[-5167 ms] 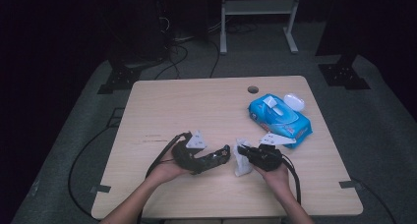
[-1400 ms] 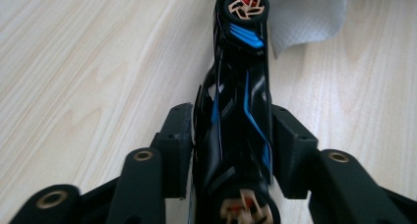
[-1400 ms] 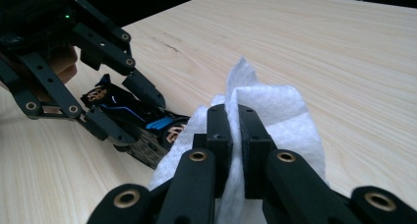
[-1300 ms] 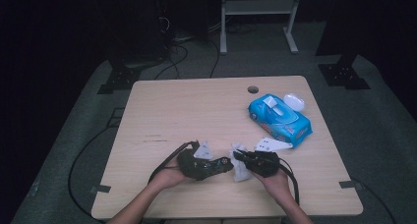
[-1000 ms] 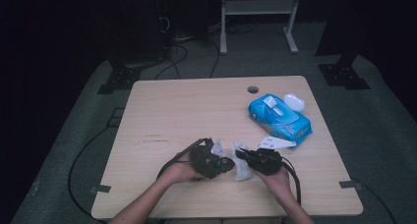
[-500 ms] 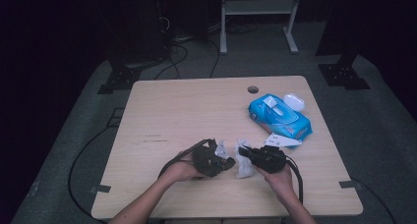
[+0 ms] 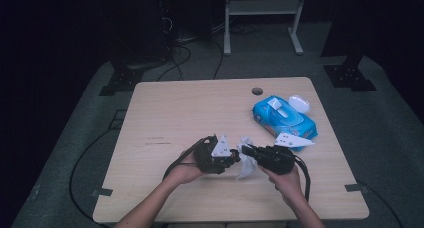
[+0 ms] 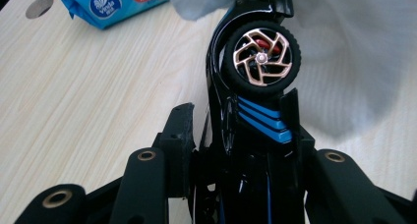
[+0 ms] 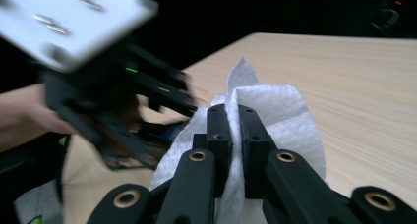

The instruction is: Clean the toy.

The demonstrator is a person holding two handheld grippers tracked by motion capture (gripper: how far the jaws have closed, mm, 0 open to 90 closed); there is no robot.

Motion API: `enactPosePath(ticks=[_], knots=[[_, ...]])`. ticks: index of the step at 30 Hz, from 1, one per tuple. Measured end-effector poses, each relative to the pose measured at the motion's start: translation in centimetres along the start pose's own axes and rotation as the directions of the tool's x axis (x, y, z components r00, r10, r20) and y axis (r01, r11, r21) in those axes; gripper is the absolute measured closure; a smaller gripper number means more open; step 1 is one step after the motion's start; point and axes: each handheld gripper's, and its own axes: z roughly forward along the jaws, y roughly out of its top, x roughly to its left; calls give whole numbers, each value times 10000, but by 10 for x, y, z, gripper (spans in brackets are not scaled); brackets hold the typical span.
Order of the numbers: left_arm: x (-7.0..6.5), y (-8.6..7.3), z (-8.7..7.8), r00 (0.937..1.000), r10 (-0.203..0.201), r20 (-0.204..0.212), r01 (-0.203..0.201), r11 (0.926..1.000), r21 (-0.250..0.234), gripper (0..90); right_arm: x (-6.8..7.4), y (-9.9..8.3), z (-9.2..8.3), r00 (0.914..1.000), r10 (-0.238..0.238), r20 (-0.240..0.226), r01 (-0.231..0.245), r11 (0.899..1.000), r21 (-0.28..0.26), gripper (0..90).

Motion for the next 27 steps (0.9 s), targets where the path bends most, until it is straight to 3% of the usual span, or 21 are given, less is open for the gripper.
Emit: enactPosePath(ticks=[3, 5, 9, 15, 22, 24, 27], knots=[[-1, 2, 0, 10000, 82, 37, -81, 10000, -45, 576, -6, -2, -2, 9997, 226, 121, -226, 9997, -13, 849], [-2, 3, 2, 9998, 203, 35, -203, 9998, -85, 576, -2, 1, -2, 9997, 212, -87, -213, 9997, -149, 848], [-2, 1, -1, 9999, -57, 92, 63, 9982, -598, 577, 6, 8, -2, 9992, -97, -383, 82, 9992, -402, 848], [-1, 0, -7, 9999, -115, 104, 124, 9953, -962, 580, -10, -3, -4, 9993, 349, 160, -349, 9994, 25, 848], [1, -1, -9, 9993, -348, 143, 364, 9909, -1292, 586, 0, 5, -4, 9974, 431, -572, -466, 9970, -624, 848], [0, -1, -8, 9997, -241, 20, 242, 9931, -1143, 586, -4, 1, -3, 9966, 628, -534, -659, 9961, -592, 848], [4, -4, -6, 9993, -376, 35, 378, 9929, -1128, 587, -13, -5, -2, 9967, 796, -160, -799, 9965, -236, 848]])
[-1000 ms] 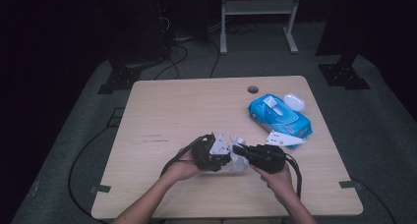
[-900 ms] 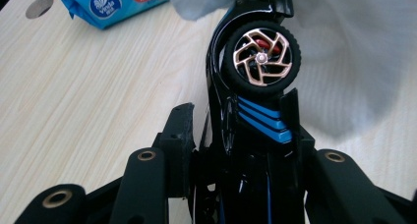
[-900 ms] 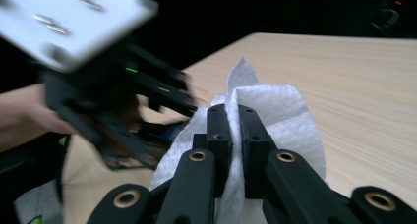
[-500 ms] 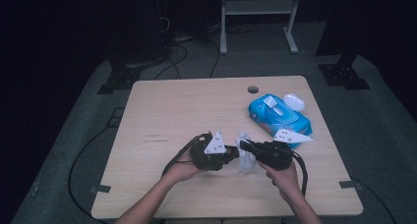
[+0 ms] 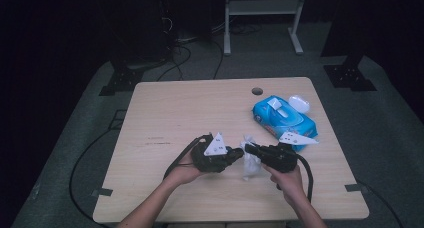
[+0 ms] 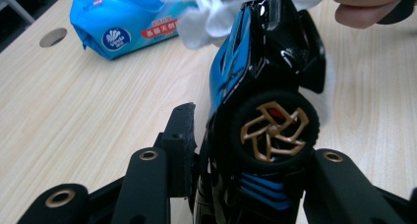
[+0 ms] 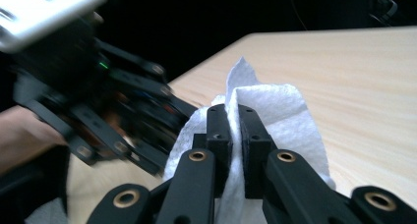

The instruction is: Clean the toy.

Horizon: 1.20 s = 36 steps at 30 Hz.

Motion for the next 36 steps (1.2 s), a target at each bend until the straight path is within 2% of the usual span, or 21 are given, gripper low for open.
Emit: enactPosePath(ticks=[3, 5, 6, 10, 16, 19, 22, 26, 31, 36], knots=[[4, -3, 4, 9999, -121, -62, 122, 9997, 215, 587, -3, 1, -3, 9999, 61, 147, -59, 9999, -154, 847], [6, -6, 10, 9999, -118, -40, 120, 9979, 636, 588, -2, 3, -5, 9999, 19, 167, -16, 9998, -223, 847], [6, -7, 11, 9999, -58, -97, 65, 9977, 672, 586, -3, 3, -5, 9998, 14, 180, -10, 9997, -233, 847], [10, -2, 15, 9999, -100, 28, 97, 9939, 1097, 587, -4, 0, -2, 9996, 9, 274, -7, 10000, -66, 847], [13, 6, 31, 9999, 115, 104, -132, 9815, 1909, 586, -9, -1, -3, 9984, 88, 551, -83, 9999, -90, 847], [15, 4, 39, 9998, 156, 143, -186, 9715, 2365, 587, -12, -2, -6, 9976, 172, 667, -164, 9998, -126, 847], [17, 1, 45, 9995, -100, 291, 22, 9666, 2561, 590, -14, -3, -5, 9972, 216, 712, -213, 9998, -55, 847], [19, -1, 45, 9988, -229, 435, 108, 9656, 2600, 605, -15, -4, -3, 9974, 157, 706, -160, 9999, 43, 847], [22, -2, 36, 9981, -406, 471, 286, 9720, 2330, 601, -12, -6, 2, 9977, 30, 680, -45, 9998, 217, 846], [27, -9, 17, 9941, -897, 612, 788, 9836, 1622, 566, -4, -9, 16, 9984, -282, 493, 250, 9976, 639, 846]])
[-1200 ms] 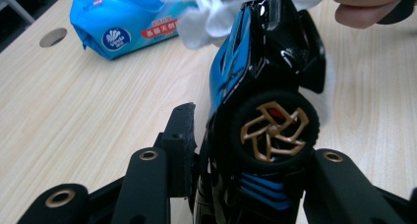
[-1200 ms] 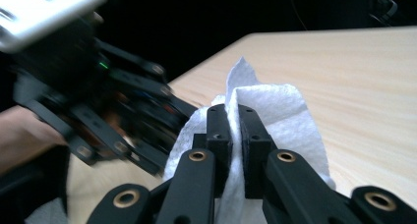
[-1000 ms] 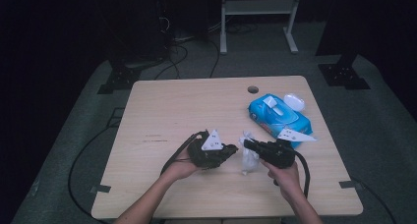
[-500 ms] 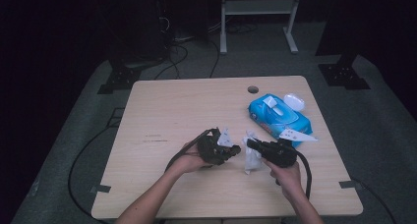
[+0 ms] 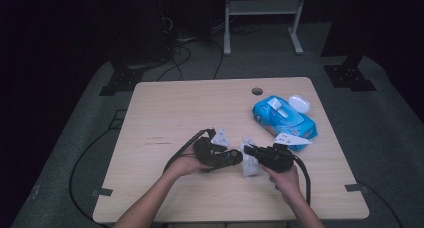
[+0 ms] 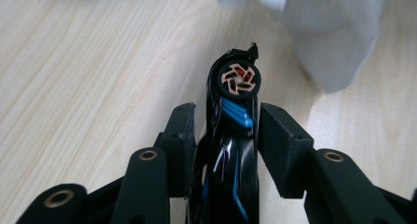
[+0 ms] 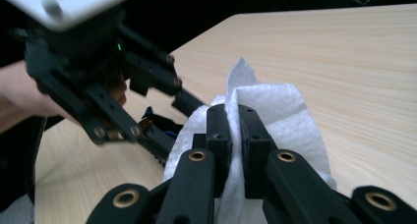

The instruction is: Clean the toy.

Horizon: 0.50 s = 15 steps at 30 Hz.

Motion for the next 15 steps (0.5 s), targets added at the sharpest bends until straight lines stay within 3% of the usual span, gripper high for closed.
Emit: enactPosePath(ticks=[3, 8, 11, 15], knots=[[9, -9, -14, 9985, -476, 254, 494, 9961, -733, 528, 5, 0, 12, 9998, -204, -72, 206, 9994, 268, 845], [24, -23, -19, 9912, -1294, 277, 1314, 9870, -923, 519, 6, 0, 28, 9994, -342, -14, 342, 9976, 595, 845], [28, -29, -18, 9826, -1767, 573, 1823, 9765, -1147, 513, 6, -1, 35, 9988, -481, 56, 475, 9951, 862, 845], [27, -34, -17, 9733, -2074, 986, 2192, 9669, -1307, 513, 7, -3, 35, 9983, -581, 57, 573, 9936, 972, 844]])
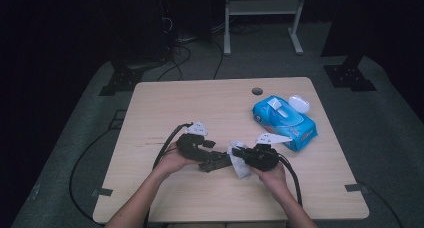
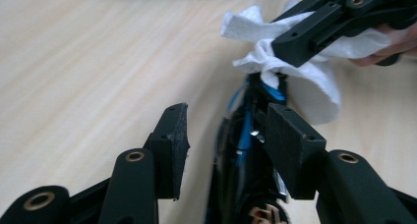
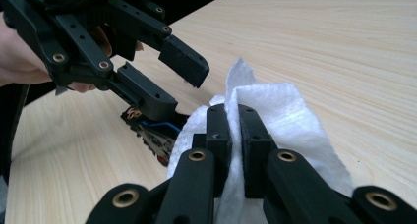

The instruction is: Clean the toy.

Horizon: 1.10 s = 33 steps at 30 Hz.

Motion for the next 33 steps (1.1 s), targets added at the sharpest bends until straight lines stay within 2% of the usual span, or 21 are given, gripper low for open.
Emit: enactPosePath(ticks=[5, 6, 8, 12, 17, 20, 23, 24, 25, 26, 27, 29, 33], knots=[[-7, -7, -1, 9989, -89, 455, 96, 9998, -147, 500, 9, -4, -9, 9989, -449, -92, 452, 9986, 257, 845], [-10, -8, 1, 9987, -7, 517, 6, 10000, 15, 485, 11, -6, -11, 9987, -499, -102, 502, 9982, 319, 845], [-17, -10, 2, 9983, 136, 570, -139, 9999, 44, 461, 14, -8, -15, 9977, -665, -144, 671, 9966, 485, 844], [-27, -13, 7, 9972, 575, 474, -586, 9981, 209, 402, 18, -13, -21, 9962, -823, -281, 843, 9933, 789, 844], [-39, -15, 17, 9940, 1095, 50, -1096, 9931, 427, 312, 17, -18, -28, 9950, -942, -344, 977, 9879, 1205, 844], [-44, -17, 23, 9902, 1393, -64, -1387, 9887, 573, 292, 16, -21, -33, 9940, -1086, -138, 1095, 9829, 1481, 842], [-49, -18, 33, 9844, 1742, -262, -1698, 9779, 1218, 266, 15, -25, -44, 9924, -1215, 184, 1172, 9808, 1560, 840], [-50, -19, 36, 9823, 1854, -272, -1803, 9745, 1335, 249, 14, -26, -48, 9930, -1162, 231, 1113, 9819, 1531, 840], [-51, -19, 38, 9787, 1983, -539, -1902, 9734, 1276, 244, 13, -27, -53, 9931, -1130, 304, 1073, 9830, 1489, 839], [-51, -18, 39, 9780, 2015, -548, -1930, 9723, 1315, 232, 11, -28, -58, 9928, -1137, 384, 1071, 9837, 1442, 838], [-50, -17, 39, 9803, 1905, -519, -1831, 9755, 1220, 224, 10, -29, -63, 9932, -1085, 434, 1013, 9846, 1424, 836], [-50, -16, 42, 9766, 2089, -504, -2003, 9699, 1387, 206, 8, -31, -71, 9929, -1063, 529, 982, 9857, 1366, 835], [-47, -14, 45, 9804, 1942, -327, -1880, 9724, 1382, 174, 6, -35, -83, 9950, -812, 573, 743, 9907, 1138, 831]])
